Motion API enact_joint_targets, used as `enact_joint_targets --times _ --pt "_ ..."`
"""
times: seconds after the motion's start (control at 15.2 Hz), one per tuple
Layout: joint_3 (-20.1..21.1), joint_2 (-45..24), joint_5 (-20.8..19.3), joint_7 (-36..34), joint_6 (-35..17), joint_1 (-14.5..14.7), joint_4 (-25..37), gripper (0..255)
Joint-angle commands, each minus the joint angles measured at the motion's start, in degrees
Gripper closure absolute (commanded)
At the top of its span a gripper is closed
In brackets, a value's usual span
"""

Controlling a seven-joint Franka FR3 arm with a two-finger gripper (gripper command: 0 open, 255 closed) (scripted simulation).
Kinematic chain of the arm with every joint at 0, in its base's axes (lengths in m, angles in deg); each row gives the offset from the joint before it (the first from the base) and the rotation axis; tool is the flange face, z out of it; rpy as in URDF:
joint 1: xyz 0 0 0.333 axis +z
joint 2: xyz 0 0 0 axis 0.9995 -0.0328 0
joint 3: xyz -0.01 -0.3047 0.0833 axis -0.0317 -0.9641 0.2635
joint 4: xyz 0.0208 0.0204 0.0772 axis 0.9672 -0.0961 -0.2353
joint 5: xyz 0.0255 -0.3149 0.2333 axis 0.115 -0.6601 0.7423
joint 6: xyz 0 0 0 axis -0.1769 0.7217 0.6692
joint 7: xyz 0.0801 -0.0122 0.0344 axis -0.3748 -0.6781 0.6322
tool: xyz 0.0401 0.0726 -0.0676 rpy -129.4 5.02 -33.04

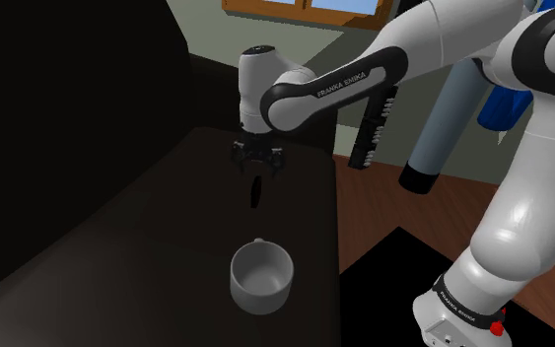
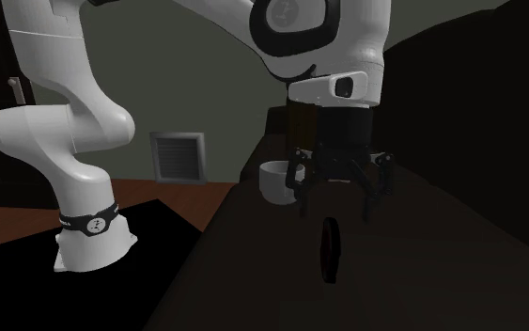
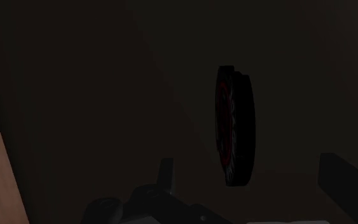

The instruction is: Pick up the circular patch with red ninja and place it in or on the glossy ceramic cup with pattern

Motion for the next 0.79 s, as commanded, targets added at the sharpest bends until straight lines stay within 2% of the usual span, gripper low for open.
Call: enact_joint_targets --times 0.0,0.2,0.73 --pt "-0.3 -1.0 -0.9 -0.7 -1.2 0.2 -0.4 0" --pt "-0.9 -2.5 -2.3 -1.6 -3.4 0.3 -1.5 0" --pt "-0.9 -2.5 -2.3 -1.6 -3.4 0.3 -1.5 0"
